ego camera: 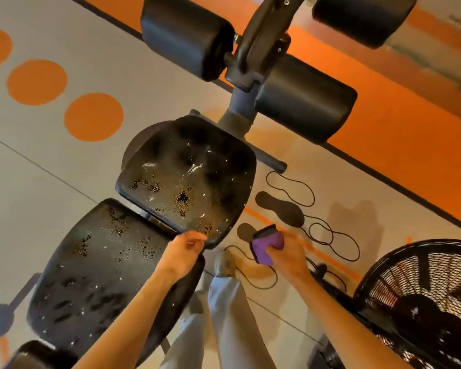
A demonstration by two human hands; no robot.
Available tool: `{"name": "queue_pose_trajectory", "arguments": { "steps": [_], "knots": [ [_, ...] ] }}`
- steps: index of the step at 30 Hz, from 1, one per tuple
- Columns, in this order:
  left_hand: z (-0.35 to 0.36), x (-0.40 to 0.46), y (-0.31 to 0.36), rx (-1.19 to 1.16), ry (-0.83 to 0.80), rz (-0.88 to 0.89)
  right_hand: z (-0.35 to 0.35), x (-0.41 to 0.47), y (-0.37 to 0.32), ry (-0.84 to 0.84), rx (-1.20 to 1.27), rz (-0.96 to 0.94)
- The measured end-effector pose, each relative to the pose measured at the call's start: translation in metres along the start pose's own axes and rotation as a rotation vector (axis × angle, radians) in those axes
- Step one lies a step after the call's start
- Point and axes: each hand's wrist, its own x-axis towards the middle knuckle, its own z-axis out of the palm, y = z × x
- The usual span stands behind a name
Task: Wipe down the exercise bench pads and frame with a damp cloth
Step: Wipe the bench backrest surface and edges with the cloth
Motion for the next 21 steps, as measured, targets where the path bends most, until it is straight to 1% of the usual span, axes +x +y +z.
{"name": "queue_pose_trajectory", "arguments": {
  "steps": [4,6,9,11,13,15,17,21],
  "knots": [
    [-0.005,0.038,0.014,0.022,0.026,0.053,0.0,0.045,-0.031,-0.129,0.0,-0.113],
    [-0.004,0.058,0.019,0.012,0.081,0.124,0.004,0.065,-0.041,-0.182,0.017,-0.157],
    [0.002,0.087,0.023,0.021,0.213,0.259,0.012,0.097,-0.051,-0.278,0.057,-0.19],
    [0.007,0.105,0.023,0.042,0.253,0.309,0.018,0.116,-0.057,-0.327,0.054,-0.198],
    [0.012,0.124,0.02,0.115,0.266,0.365,0.021,0.137,-0.062,-0.345,0.041,-0.221],
    [0.015,0.144,0.018,0.204,0.258,0.412,0.024,0.158,-0.067,-0.317,0.017,-0.261],
    [0.017,0.161,0.018,0.285,0.252,0.456,0.027,0.179,-0.071,-0.246,-0.025,-0.319],
    [0.02,0.186,0.019,0.397,0.244,0.548,0.039,0.224,-0.07,-0.023,-0.138,-0.422]
  ]
}}
